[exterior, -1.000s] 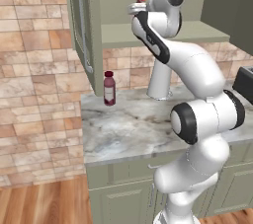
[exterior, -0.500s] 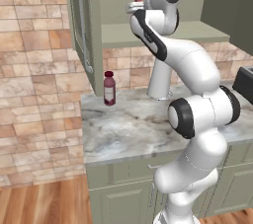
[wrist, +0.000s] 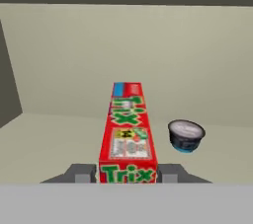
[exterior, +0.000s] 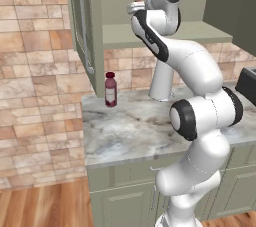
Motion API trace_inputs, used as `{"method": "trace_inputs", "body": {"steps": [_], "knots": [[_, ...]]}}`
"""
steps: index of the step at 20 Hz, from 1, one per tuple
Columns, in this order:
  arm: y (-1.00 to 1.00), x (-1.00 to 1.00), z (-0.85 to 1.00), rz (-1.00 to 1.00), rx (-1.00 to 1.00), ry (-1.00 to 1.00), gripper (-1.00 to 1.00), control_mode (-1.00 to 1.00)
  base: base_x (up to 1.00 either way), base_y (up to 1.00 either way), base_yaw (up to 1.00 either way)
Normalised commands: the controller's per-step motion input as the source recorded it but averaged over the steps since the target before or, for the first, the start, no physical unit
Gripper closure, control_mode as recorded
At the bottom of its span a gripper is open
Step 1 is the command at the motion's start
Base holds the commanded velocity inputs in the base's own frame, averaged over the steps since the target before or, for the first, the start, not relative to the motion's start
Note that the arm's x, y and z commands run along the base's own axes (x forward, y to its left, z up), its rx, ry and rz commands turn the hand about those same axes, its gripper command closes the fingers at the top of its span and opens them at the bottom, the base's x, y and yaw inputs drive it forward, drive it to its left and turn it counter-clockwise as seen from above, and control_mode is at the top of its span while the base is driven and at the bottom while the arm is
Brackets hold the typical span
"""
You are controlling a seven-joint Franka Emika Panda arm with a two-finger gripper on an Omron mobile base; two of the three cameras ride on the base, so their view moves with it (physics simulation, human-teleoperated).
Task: Pick the boxed food and cereal from the counter and place them in the cabinets closest to them.
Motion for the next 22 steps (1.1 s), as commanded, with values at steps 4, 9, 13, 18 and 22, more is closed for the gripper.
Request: {"method": "trace_inputs", "body": {"steps": [4, 9, 13, 18, 22], "knots": [[0.00, 0.00, 0.12, 0.00, 0.00, 0.00, -1.00, -1.00, 0.00, 0.00, 0.00], [0.00, 0.00, 0.21, 0.00, 0.00, 0.00, -1.00, -1.00, 0.00, 0.00, 0.00], [-0.01, -0.31, 0.15, -0.01, 0.01, 0.02, -1.00, -1.00, 0.00, 0.00, 0.00], [-0.02, -0.91, -0.06, -0.01, 0.00, -0.02, -1.00, -1.00, 0.00, 0.00, 0.00], [-0.01, -1.00, -0.32, 0.00, -0.01, -0.10, -1.00, -1.00, 0.00, 0.00, 0.00]]}}
